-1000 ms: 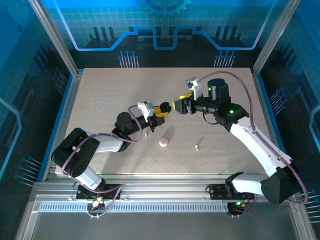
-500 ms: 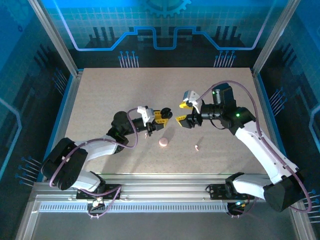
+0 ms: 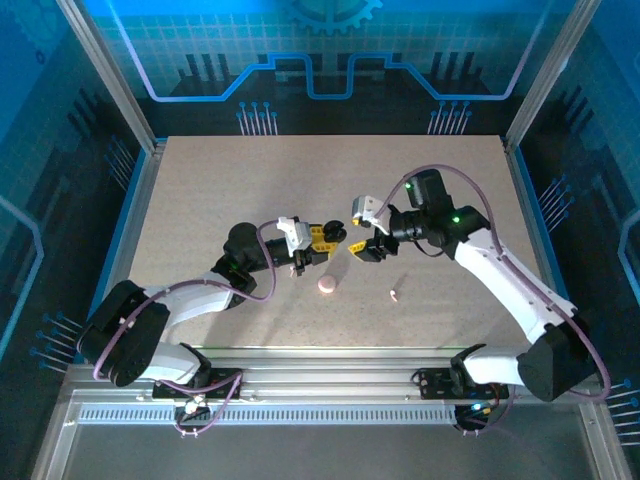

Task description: Insert the wireless bluetooth earbuds into the charging case

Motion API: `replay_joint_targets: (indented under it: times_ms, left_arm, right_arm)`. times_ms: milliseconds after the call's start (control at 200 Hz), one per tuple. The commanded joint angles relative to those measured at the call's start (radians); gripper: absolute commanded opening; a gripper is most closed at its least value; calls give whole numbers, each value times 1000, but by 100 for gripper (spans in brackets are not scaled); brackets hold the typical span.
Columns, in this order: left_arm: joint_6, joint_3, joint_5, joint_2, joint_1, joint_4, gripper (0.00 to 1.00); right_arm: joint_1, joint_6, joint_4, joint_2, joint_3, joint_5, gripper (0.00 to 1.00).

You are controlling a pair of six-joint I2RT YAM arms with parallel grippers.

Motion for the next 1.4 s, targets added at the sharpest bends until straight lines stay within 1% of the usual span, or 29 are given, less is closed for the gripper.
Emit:
replay_joint_targets:
  times_ms: [0,380,575,775,920,1036,1146,1391]
  left_arm:
    - [33,0,23,-32,-10,3,24]
    - [42,3,18,-39,-15,-17,24]
    - [44,1,11,-40,-16,-22,24]
    - [54,0,-5,-40,-16,-30,24]
    - [54,-2,-6,-39,-16,-33,24]
    - [55,-2,-2,-41,-18,-33,24]
    - [58,-5,1,-45,-19,-32,24]
    - [66,-5,3,-50,-26,-41,24]
  right_arm:
    - [20,-52,-47,26,50,-20,63]
    - [40,-91,-62,68,101,-95,59]
    - [57,-148,-118,75,140,-119,55]
    - [54,-209,-161,20,135,-103,50]
    - [34,-216,-166,-39,112,-98,48]
    - [15,-207,-146,-76,88,-69,48]
    - [16,-216,-137,-65,95,-35,48]
    - [45,-252,-165,20,151,-22,46]
